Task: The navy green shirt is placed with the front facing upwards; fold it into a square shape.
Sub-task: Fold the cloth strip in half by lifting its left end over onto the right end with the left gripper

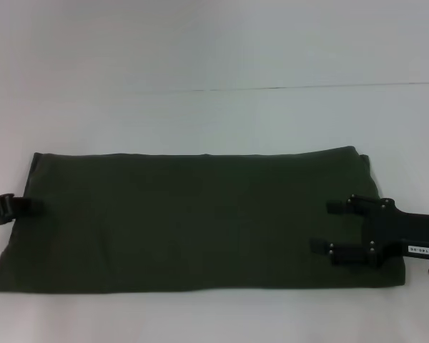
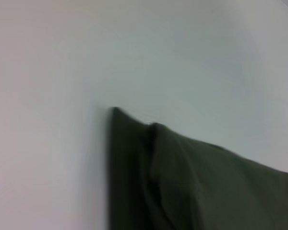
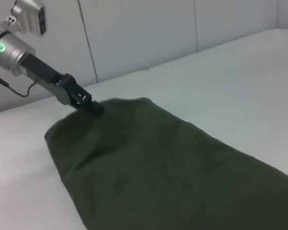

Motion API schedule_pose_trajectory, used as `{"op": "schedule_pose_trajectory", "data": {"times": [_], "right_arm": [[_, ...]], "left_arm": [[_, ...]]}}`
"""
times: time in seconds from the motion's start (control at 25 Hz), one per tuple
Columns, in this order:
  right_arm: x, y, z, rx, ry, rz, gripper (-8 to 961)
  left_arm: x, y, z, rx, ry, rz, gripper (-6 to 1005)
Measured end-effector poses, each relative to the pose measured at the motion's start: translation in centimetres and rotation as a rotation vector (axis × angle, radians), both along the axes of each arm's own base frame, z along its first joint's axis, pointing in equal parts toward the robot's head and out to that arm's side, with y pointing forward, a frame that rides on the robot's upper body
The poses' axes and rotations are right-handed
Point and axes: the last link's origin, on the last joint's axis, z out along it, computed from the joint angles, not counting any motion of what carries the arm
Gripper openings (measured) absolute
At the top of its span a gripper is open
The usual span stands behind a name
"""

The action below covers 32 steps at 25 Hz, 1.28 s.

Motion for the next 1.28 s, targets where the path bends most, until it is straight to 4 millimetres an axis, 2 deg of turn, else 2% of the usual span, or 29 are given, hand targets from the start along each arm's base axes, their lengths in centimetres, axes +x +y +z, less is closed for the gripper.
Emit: {"op": "schedule_pose_trajectory", "data": {"times": [0.16,0.32,0.48,0.6,1.04,1.28], "right_arm": [[-0.1,0.0,-0.1,-0.004,0.004,0.0,913],[-0.1,0.1,-0.2,-0.004,0.003,-0.009,913],[0.0,0.2,-0.2,-0.003,0.002,-0.013,914],[0.0,0.2,-0.2,-0.004,0.0,-0.014,914],[0.0,0.3,-0.2,0.0,-0.004,-0.017,914],[-0.1,0.4,-0.3,-0.001,-0.004,-0.015,913]], "left_arm": [[-0.6,0.2,0.8,0.04,0.052,0.016,325],[0.0,0.4,1.4,0.061,0.041,-0.007,513],[1.7,0.5,0.6,0.016,-0.045,-0.061,679],[2.2,0.5,-0.1,-0.011,-0.083,-0.08,797],[0.5,0.5,-1.5,-0.003,-0.073,-0.038,874],[-0.2,0.4,-1.7,0.002,-0.045,-0.018,873]]}}
